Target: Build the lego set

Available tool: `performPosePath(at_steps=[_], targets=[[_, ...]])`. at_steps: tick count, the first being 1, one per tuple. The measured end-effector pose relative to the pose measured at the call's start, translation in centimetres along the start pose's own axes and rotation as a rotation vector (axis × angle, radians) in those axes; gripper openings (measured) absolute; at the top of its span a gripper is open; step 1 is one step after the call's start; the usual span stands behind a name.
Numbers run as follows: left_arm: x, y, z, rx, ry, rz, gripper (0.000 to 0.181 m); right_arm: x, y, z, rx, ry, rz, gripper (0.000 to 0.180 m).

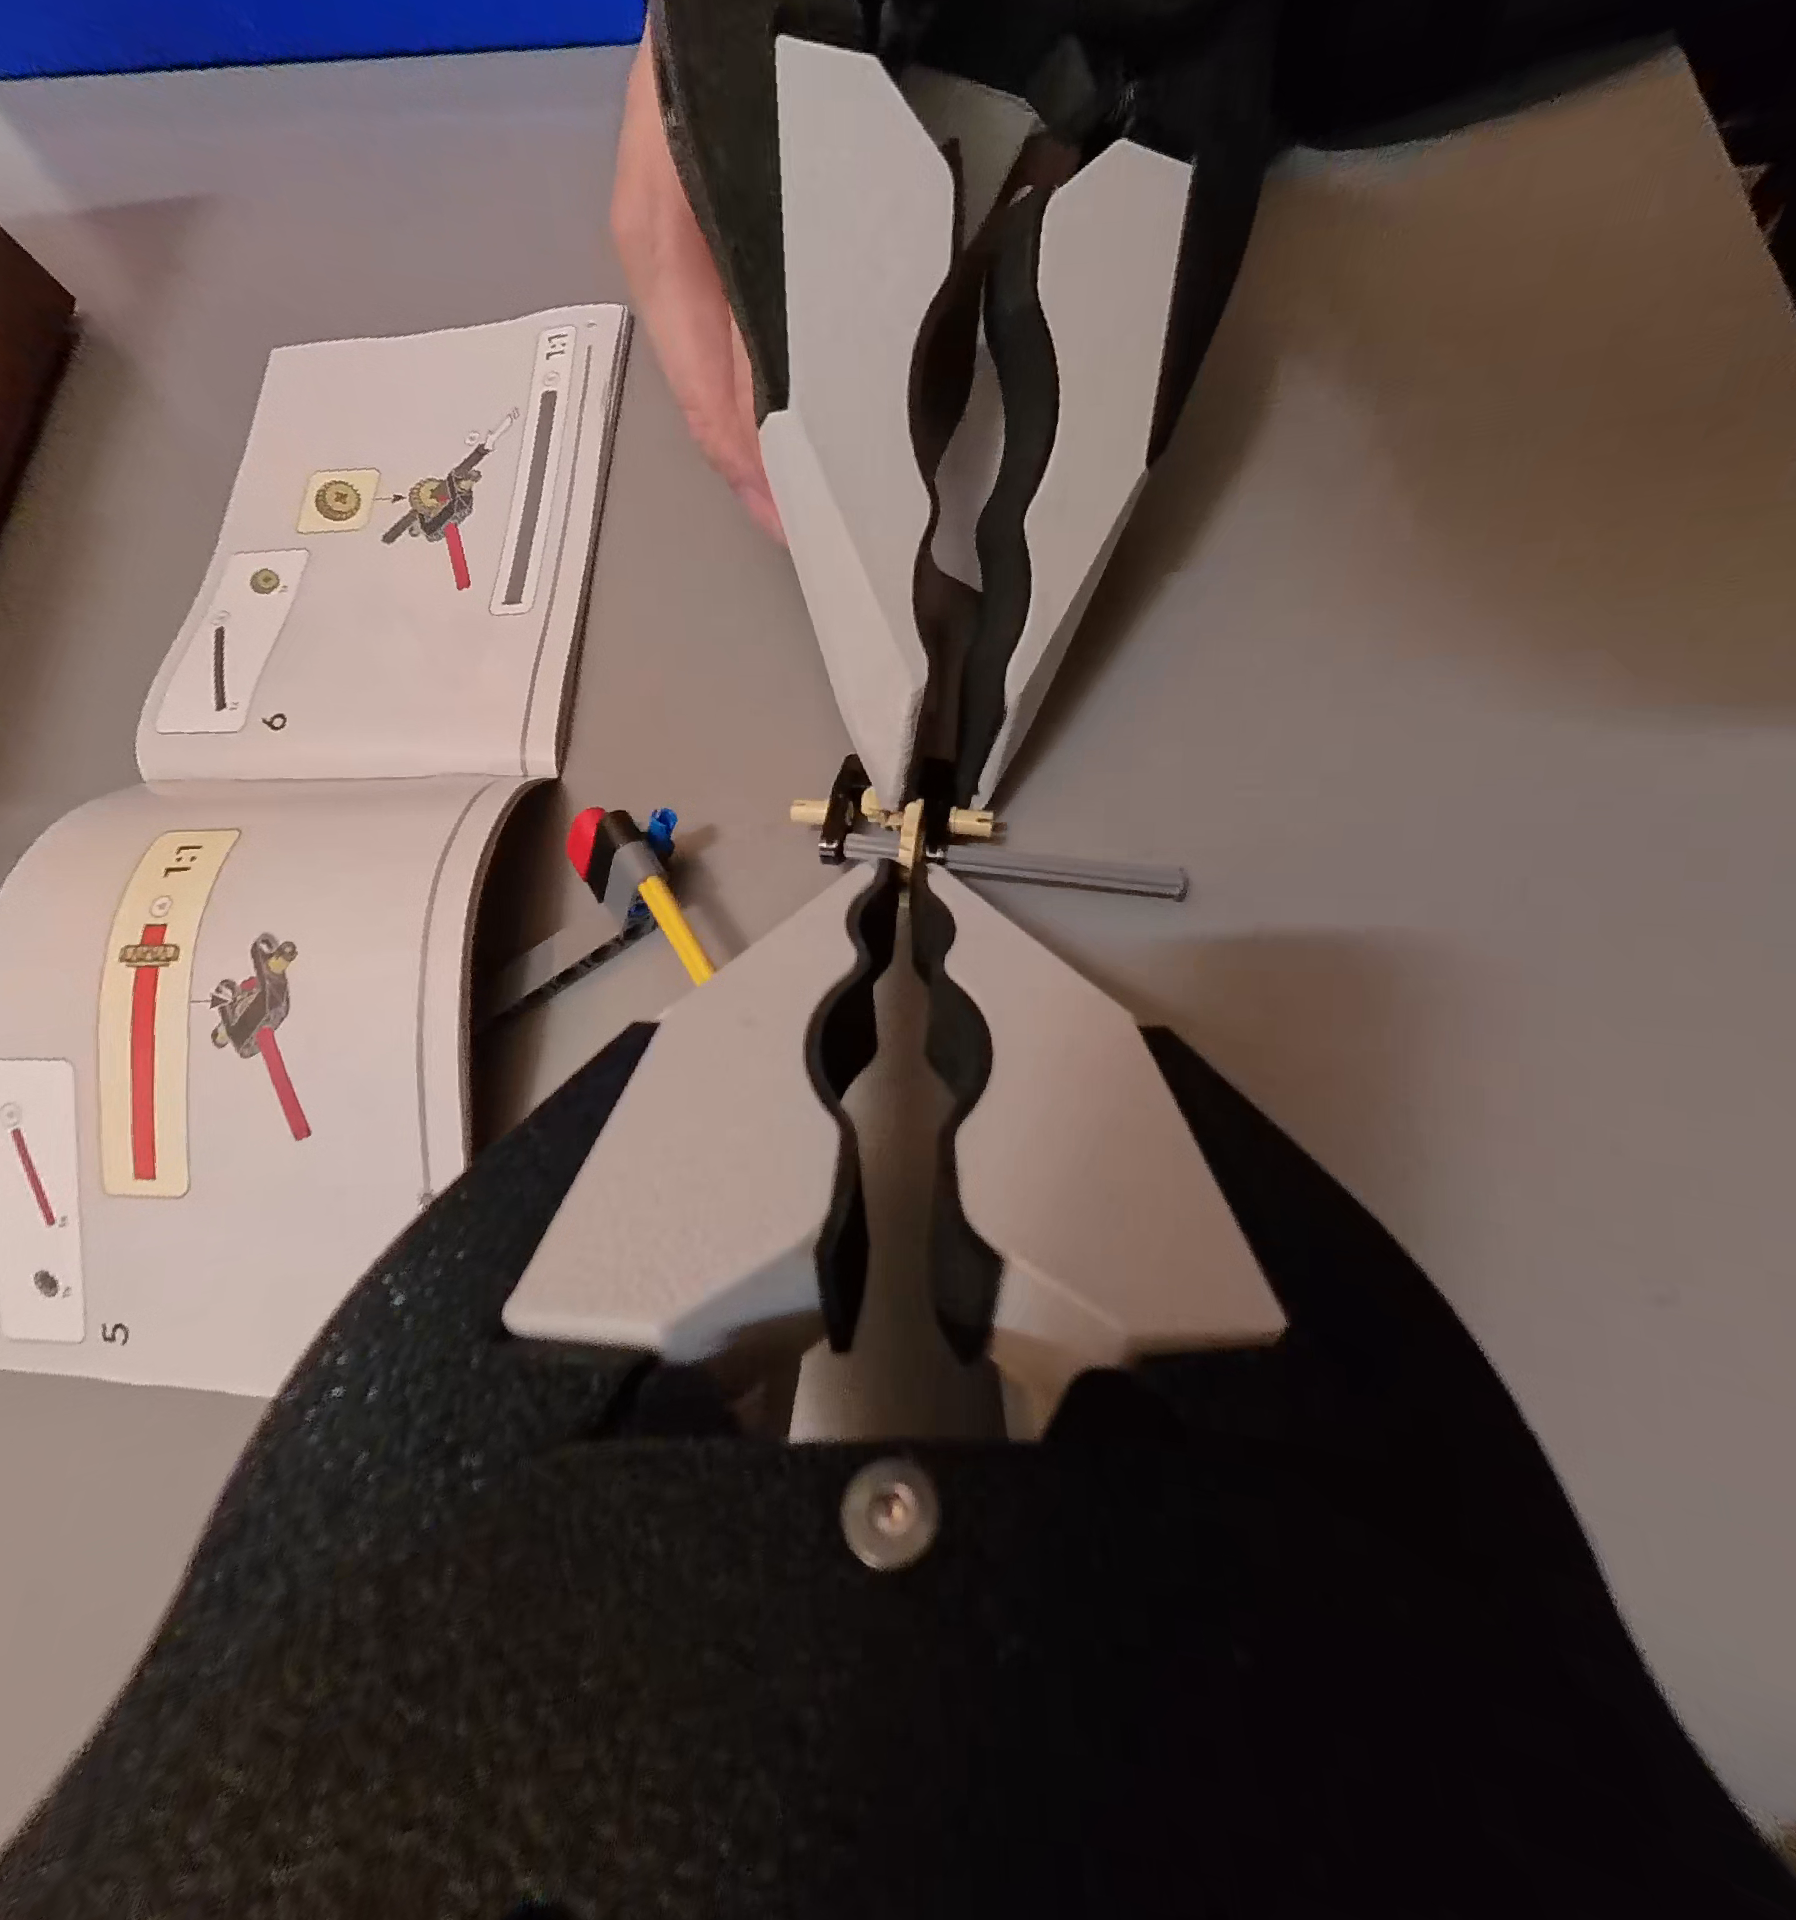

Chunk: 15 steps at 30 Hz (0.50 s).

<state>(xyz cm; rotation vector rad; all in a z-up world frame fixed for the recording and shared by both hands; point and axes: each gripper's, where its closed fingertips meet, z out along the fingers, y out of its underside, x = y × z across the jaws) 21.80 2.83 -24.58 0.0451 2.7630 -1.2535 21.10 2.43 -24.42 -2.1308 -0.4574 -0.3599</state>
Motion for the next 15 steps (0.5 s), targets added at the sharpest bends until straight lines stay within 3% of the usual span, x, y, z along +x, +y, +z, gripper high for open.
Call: performPosePath(at_steps=[10, 15], targets=[[0.3, -0.2, 0.1, 0.0, -0.032, 0.059, 0.001, 0.0, -0.3, -0.4, 0.01, -0.011, 0.081, 0.009], [0.4, -0.3, 0.2, 0.005, -0.049, 0.1, 0.001, 1.1, 0.5, -1.0, -0.016, 0.015, 0.238, 0.028]])
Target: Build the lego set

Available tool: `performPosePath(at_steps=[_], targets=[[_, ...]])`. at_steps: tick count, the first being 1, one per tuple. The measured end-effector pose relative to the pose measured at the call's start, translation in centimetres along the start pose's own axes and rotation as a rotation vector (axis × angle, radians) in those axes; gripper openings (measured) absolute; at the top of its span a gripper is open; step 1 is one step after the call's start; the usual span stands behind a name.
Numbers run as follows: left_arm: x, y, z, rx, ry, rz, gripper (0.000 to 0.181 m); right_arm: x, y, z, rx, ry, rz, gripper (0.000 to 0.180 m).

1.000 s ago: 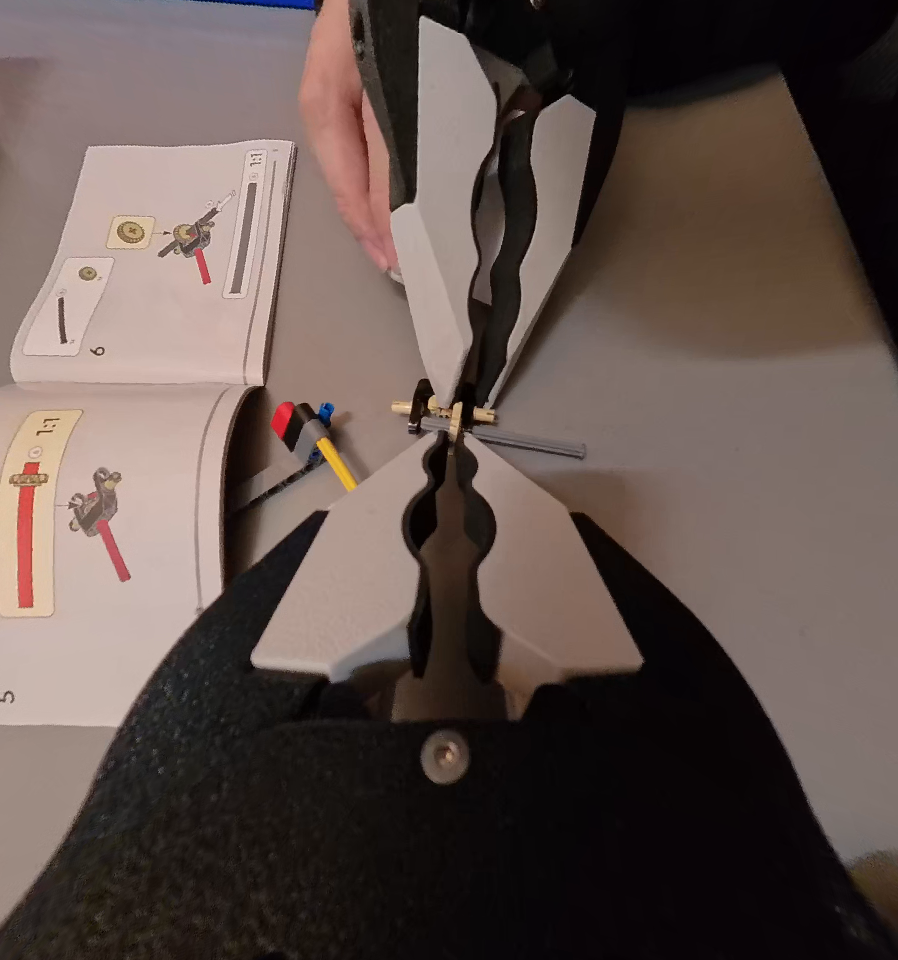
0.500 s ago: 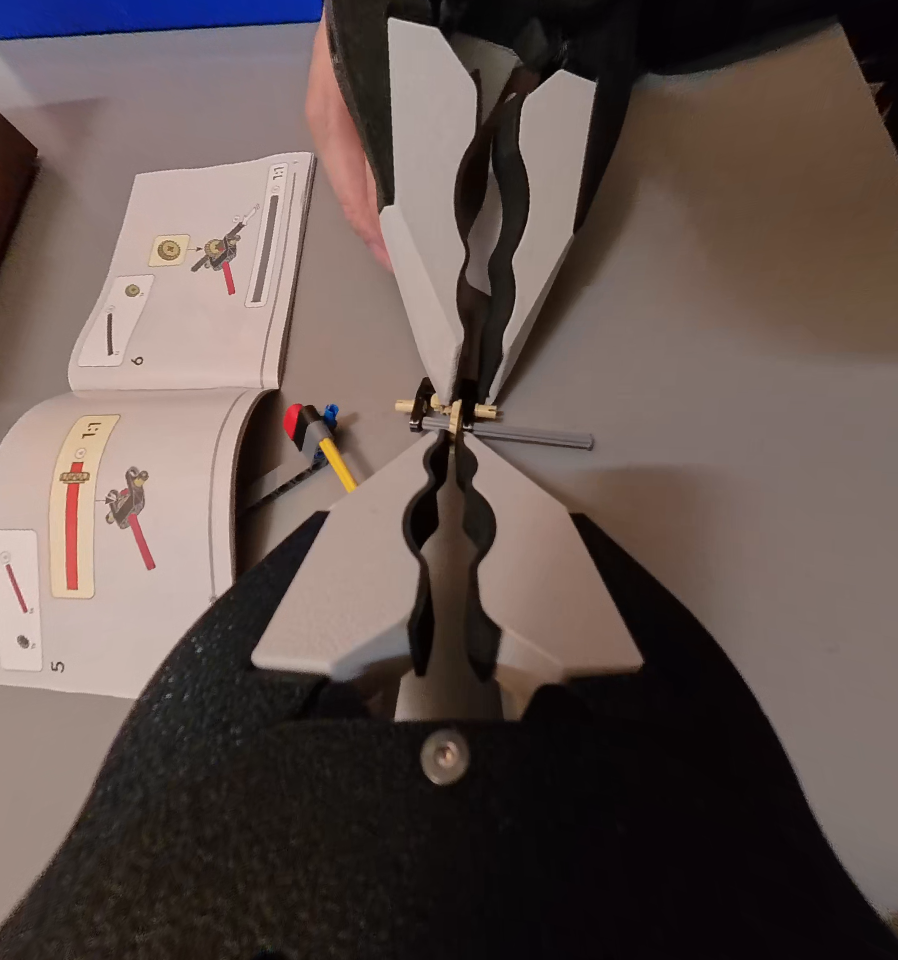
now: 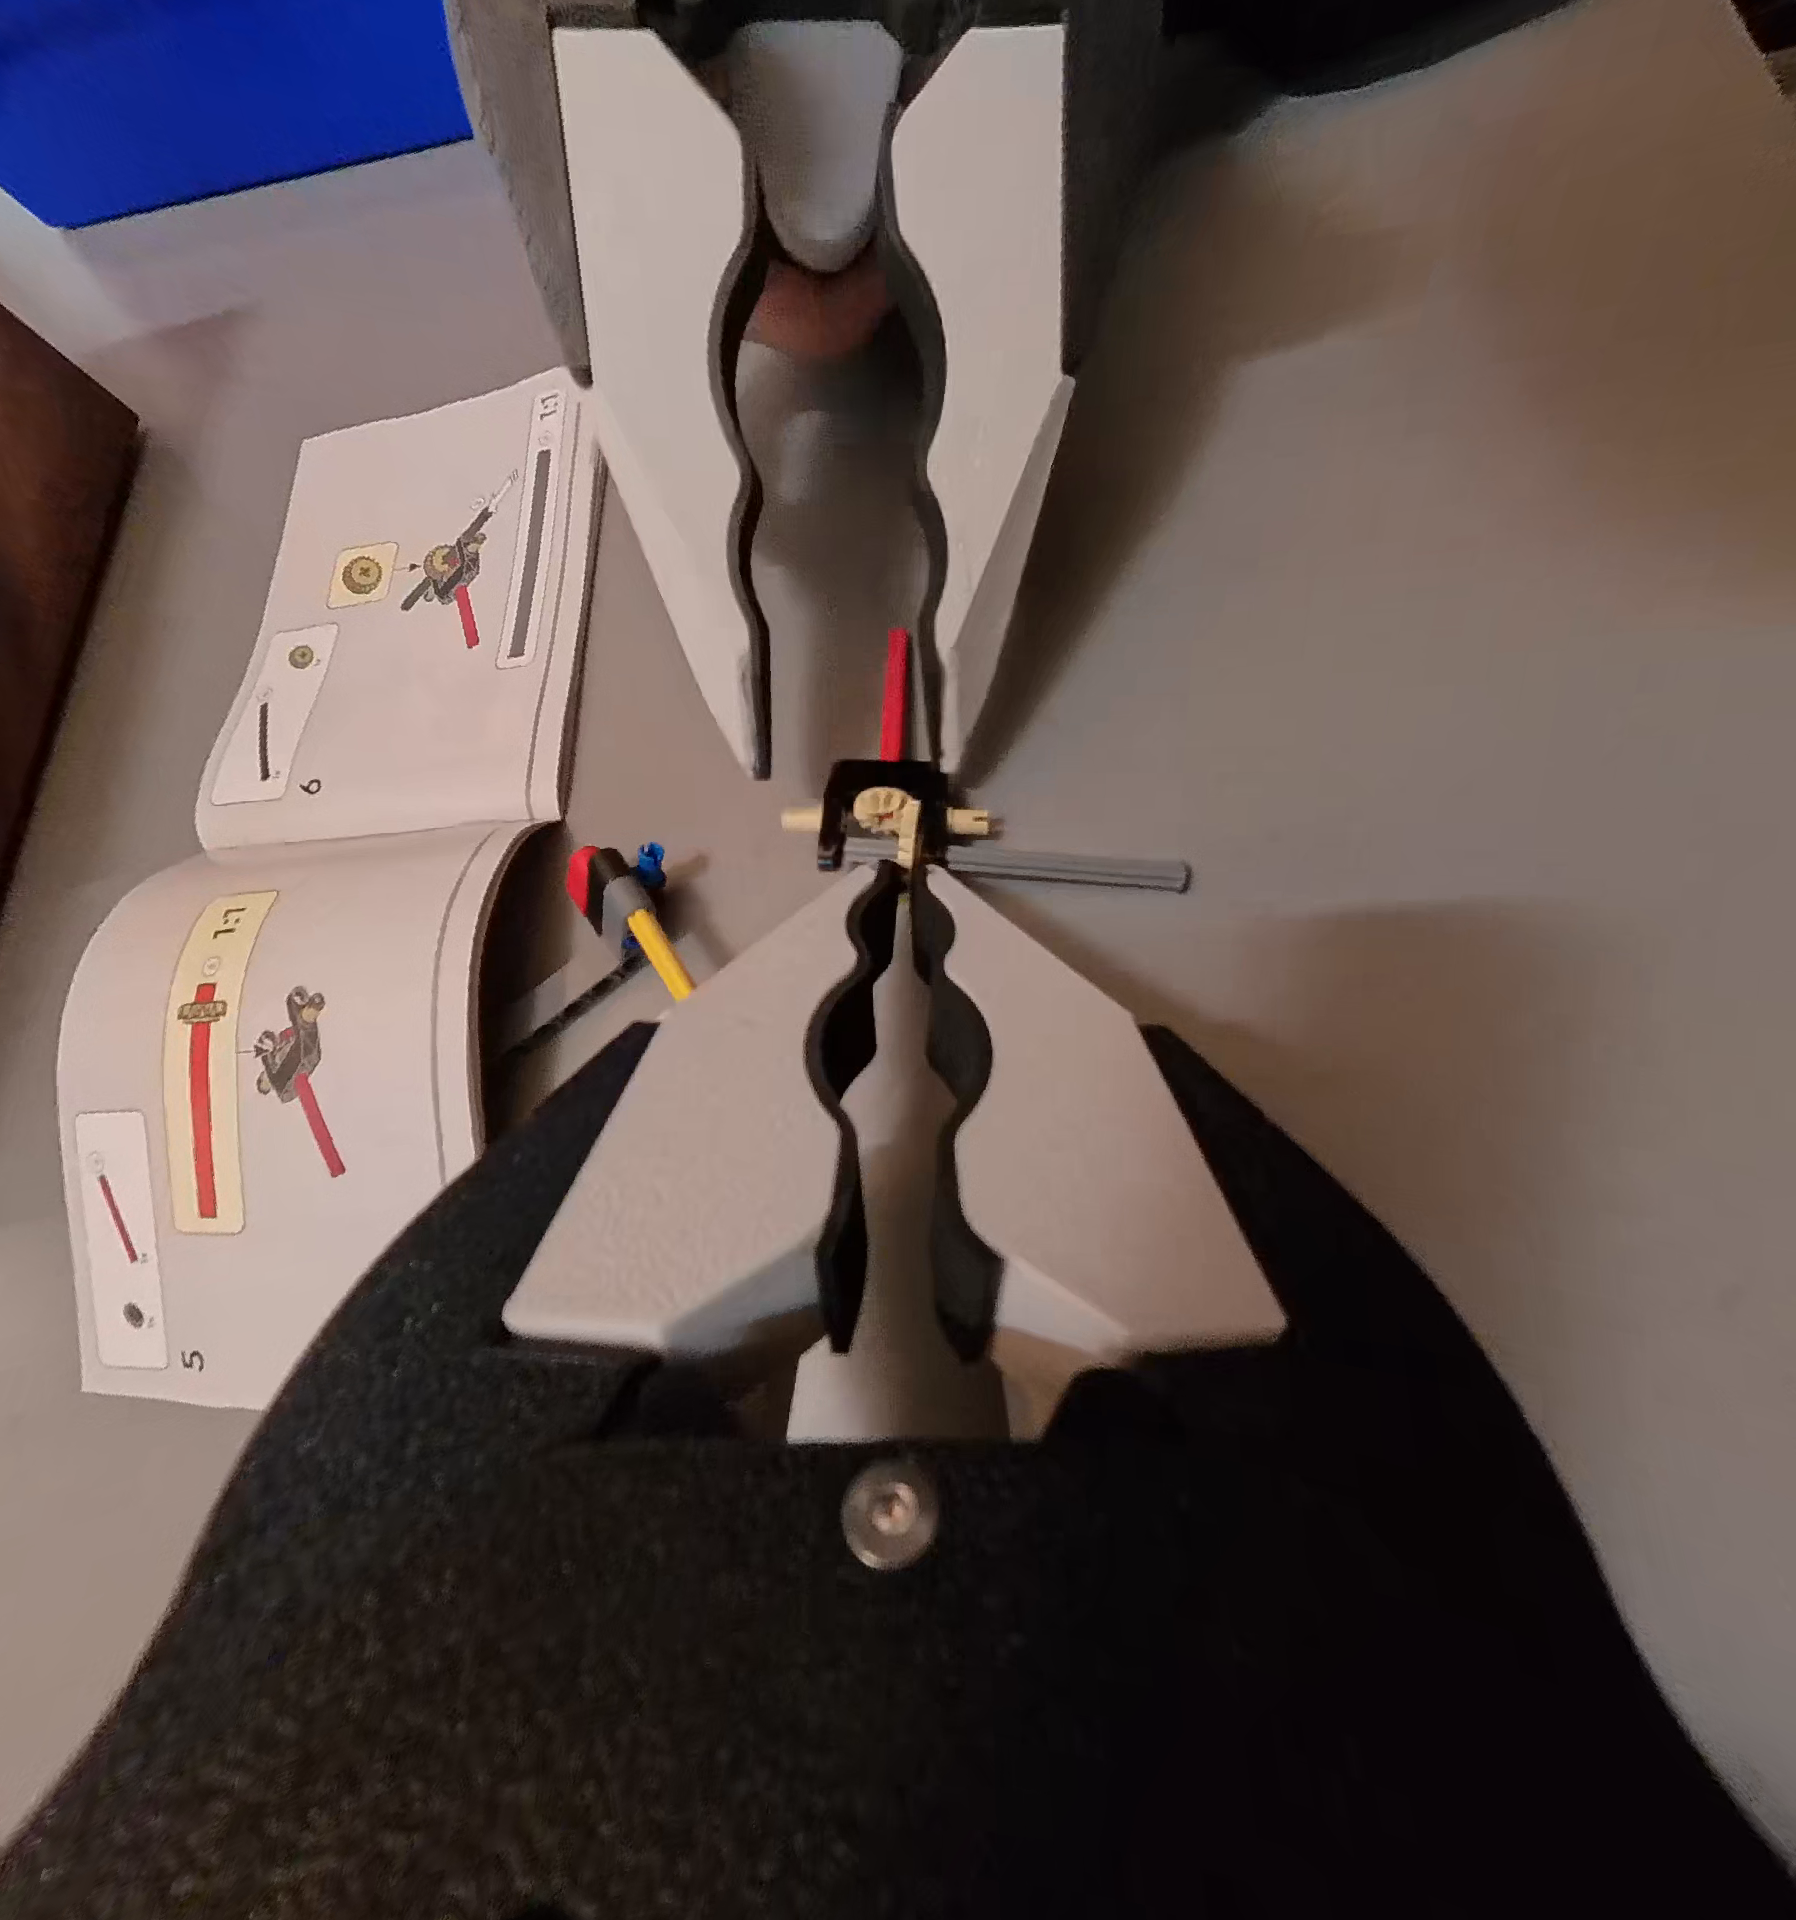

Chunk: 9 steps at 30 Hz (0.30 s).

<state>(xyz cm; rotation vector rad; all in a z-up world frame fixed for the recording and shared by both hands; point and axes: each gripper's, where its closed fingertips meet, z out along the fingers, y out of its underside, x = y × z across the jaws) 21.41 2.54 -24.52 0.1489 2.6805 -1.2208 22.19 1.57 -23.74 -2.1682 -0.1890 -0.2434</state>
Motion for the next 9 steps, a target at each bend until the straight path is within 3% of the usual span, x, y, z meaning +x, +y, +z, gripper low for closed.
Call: performPosePath(at_steps=[9], targets=[[-0.14, -0.71, 0.11, 0.017, -0.071, 0.123, 0.0, -0.34, 0.78, 0.64, -0.07, -0.004, 0.005, 0.032]])
